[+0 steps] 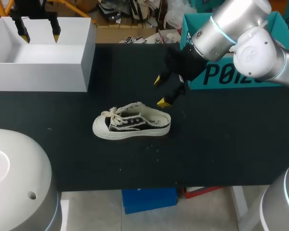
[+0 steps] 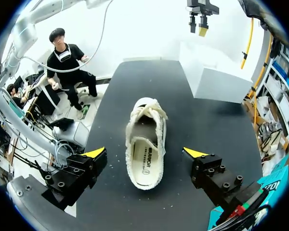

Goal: Take the shoe out of the shoebox, open the shoe tongue, remove and reinsert the insole, then place the shoe into the shoebox

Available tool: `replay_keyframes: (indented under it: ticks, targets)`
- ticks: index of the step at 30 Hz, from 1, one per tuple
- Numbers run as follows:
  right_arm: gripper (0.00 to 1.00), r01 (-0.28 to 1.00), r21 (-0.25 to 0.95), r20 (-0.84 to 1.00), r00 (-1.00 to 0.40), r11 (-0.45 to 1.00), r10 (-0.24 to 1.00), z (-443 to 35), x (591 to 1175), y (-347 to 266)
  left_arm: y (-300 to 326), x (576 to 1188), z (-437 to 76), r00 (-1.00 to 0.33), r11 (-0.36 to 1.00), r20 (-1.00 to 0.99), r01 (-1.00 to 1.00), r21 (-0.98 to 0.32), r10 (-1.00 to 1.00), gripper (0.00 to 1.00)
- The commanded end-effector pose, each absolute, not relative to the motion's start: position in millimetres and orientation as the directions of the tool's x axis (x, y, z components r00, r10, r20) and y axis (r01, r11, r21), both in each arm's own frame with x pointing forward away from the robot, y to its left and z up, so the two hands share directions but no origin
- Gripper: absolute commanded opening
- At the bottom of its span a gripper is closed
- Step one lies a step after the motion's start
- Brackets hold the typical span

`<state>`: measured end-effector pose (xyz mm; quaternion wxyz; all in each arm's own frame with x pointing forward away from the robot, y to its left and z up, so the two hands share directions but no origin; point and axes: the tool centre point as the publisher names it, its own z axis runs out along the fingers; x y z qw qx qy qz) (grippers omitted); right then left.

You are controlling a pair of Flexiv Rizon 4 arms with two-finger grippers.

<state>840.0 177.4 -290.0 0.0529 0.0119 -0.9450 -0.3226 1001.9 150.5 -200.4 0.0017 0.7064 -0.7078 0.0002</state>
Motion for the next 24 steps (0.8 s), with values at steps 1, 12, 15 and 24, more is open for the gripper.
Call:
replay_keyframes:
  ticks: [1, 12, 15, 24]
  targets:
    - [1.00, -0.014, 0.586, 0.064, -0.996, 0.810, -0.064, -295, 841, 177, 150, 1001, -200, -0.001, 0.001, 0.001, -1.000, 0.003, -1.000, 1.00]
    - [1.00, -0.062, 0.589, -0.011, -0.998, 0.806, -0.069, -322, 851, 168, 150, 1001, -200, -0.001, 0.001, 0.001, -1.000, 0.003, -1.000, 1.00]
    - [1.00, -0.062, 0.601, -0.010, -0.998, 0.797, -0.070, -334, 852, 162, 150, 1001, -200, -0.001, 0.001, 0.001, -1.000, 0.003, -1.000, 1.00]
    - [1.00, -0.059, 0.635, -0.038, -0.998, 0.770, -0.045, -365, 845, 158, 150, 1001, -200, -0.001, 0.001, 0.001, -1.000, 0.003, -1.000, 1.00]
